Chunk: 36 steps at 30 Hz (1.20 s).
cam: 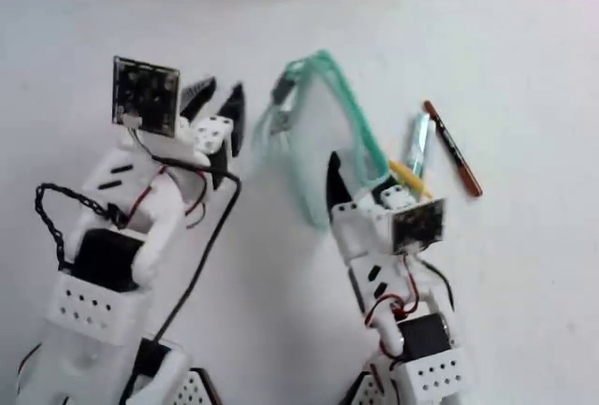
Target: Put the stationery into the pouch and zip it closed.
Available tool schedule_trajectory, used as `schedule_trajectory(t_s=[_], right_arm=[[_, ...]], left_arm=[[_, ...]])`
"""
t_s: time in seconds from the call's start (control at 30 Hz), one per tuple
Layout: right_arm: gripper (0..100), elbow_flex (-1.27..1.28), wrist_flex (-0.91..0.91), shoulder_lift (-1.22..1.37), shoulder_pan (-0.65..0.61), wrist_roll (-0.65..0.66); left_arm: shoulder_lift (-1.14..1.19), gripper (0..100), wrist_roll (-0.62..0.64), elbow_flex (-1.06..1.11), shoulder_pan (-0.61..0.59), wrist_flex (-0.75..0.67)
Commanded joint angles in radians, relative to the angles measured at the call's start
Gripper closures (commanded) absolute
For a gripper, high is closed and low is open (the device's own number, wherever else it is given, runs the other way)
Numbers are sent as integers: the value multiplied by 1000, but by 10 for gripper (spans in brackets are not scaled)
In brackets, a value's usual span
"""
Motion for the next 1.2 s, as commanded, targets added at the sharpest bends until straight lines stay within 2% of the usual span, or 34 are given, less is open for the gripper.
schedule_trajectory(t_s=[0.0,0.1,0.23,0.37,0.43,0.57,0.7,0.83,0.93,1.03,1.17], right_arm=[[978,-54,15,25,96,-133],[980,-98,38,28,84,-137],[980,-192,36,30,48,-137],[978,-285,38,33,-16,-137],[978,-331,35,53,-35,-132],[978,-430,28,174,-7,-137],[978,-519,24,331,-27,-146],[979,-574,15,456,-84,-221],[980,-586,18,498,-120,-239],[980,-588,18,484,-140,-242],[980,-588,53,464,-185,-242]], left_arm=[[7,682,190,63,-10,0],[7,684,166,143,5,8],[5,701,163,273,88,-23],[5,724,155,446,240,-212],[2,736,155,485,292,-261],[-97,740,158,488,358,-210],[-283,736,155,496,341,-137],[-435,736,155,503,286,-80],[-503,736,141,586,274,-130],[-553,740,72,684,292,-206],[-590,740,64,735,311,-249]])
